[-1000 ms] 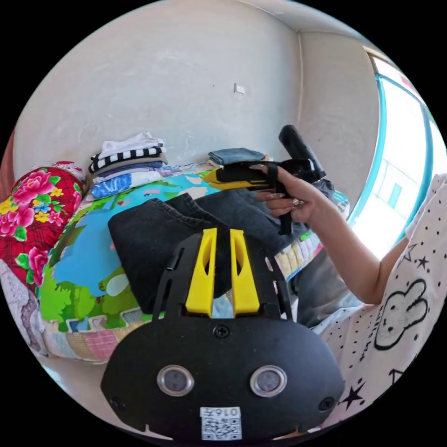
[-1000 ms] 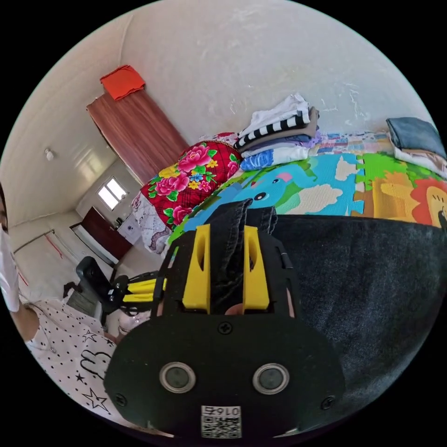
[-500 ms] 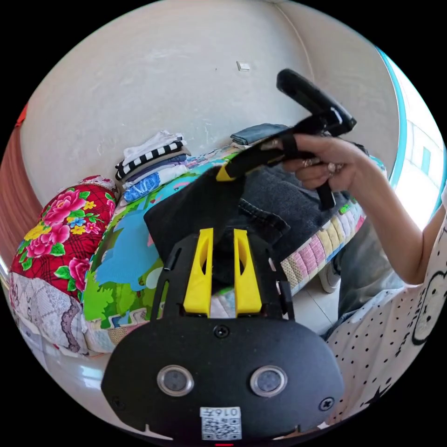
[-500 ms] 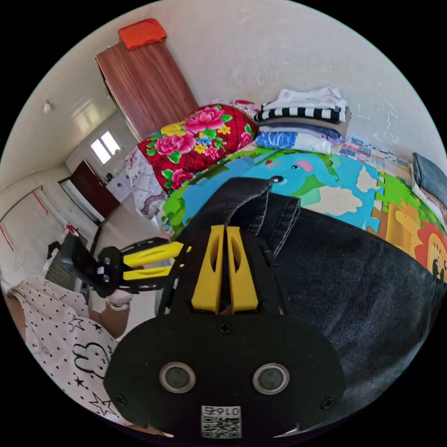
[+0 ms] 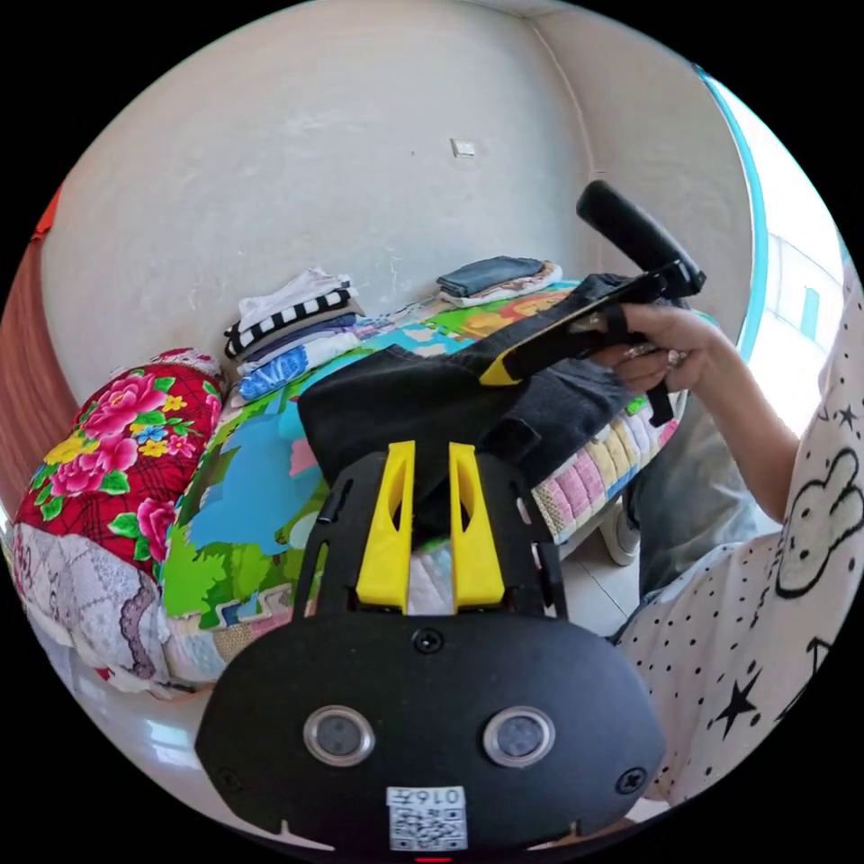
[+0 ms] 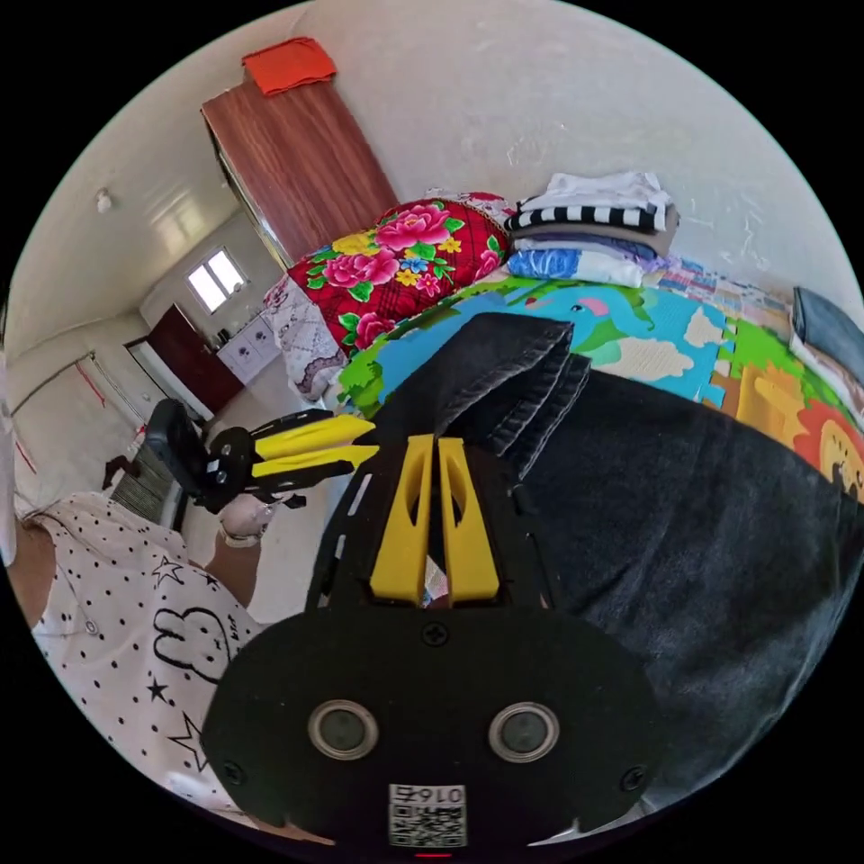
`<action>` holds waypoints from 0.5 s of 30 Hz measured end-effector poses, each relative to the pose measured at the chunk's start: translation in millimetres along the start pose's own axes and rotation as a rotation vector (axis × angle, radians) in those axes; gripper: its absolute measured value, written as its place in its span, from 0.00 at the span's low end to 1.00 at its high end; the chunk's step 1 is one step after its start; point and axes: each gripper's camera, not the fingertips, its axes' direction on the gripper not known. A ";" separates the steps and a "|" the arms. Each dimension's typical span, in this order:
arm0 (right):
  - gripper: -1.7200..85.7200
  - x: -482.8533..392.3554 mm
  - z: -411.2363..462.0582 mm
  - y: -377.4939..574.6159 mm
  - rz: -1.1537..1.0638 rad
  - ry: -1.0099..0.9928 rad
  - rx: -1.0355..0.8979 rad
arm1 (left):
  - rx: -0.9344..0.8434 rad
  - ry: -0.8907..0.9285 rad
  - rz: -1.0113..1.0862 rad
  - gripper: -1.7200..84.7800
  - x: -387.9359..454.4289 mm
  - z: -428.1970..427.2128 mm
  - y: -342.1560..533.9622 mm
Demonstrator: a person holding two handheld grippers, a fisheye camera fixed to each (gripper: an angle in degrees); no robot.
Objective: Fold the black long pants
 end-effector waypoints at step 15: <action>0.16 78.4 -13.6 -7.7 0.216 0.045 -0.006 | -0.097 0.184 0.166 0.14 -27.3 20.5 -34.7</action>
